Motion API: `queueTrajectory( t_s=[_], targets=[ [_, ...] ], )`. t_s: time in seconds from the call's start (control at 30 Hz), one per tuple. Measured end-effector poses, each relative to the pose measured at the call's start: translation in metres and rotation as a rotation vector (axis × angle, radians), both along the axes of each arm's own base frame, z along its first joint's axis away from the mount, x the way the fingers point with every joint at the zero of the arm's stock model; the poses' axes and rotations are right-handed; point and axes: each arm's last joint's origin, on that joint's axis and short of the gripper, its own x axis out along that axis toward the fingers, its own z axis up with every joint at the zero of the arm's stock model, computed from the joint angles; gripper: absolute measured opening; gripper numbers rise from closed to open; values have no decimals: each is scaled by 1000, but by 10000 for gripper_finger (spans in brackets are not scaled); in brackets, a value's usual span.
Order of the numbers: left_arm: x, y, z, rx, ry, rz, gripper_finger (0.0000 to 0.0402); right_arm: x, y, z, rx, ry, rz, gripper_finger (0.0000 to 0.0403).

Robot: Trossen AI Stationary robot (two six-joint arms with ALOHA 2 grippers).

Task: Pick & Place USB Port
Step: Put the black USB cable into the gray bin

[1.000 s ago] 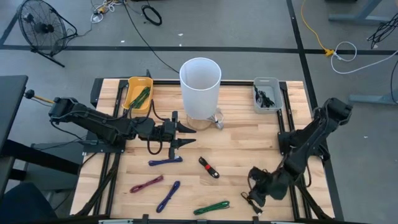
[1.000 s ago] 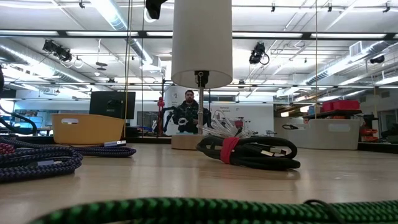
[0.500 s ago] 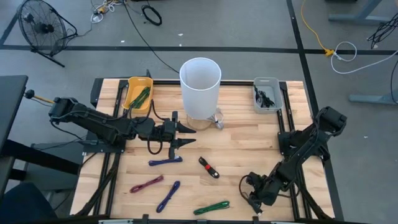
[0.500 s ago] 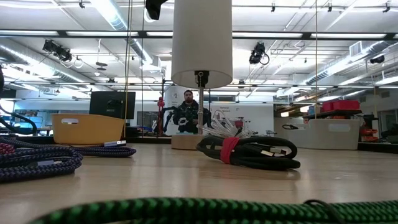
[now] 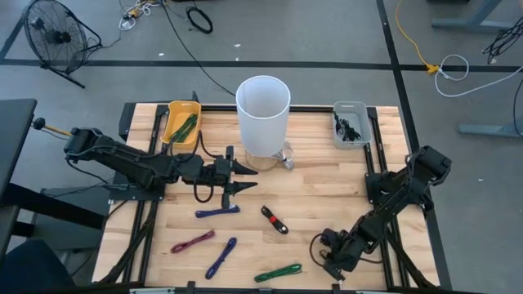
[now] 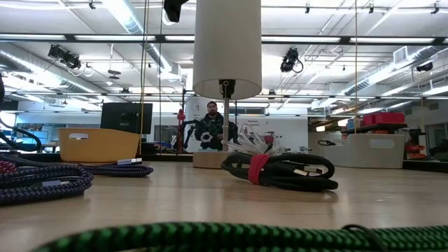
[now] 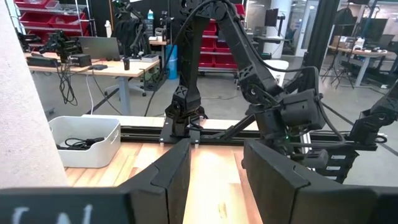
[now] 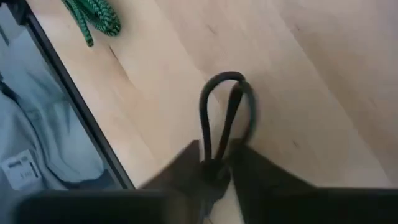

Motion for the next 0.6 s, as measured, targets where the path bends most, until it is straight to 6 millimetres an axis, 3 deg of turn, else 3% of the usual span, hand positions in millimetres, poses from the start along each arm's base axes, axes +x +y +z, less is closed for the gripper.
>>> queueTrajectory(
  t_s=[0.1, 0.37, 0.6],
  targets=[
    [0, 0, 0, 0, 0, 0, 156, 2, 0, 1, 13, -15, 28, 17],
    [0, 0, 0, 0, 0, 0, 156, 9, -6, 5, 19, -29, 45, 6],
    [0, 0, 0, 1, 1, 0, 156, 19, -35, 34, -28, -122, 59, 2]
  ],
)
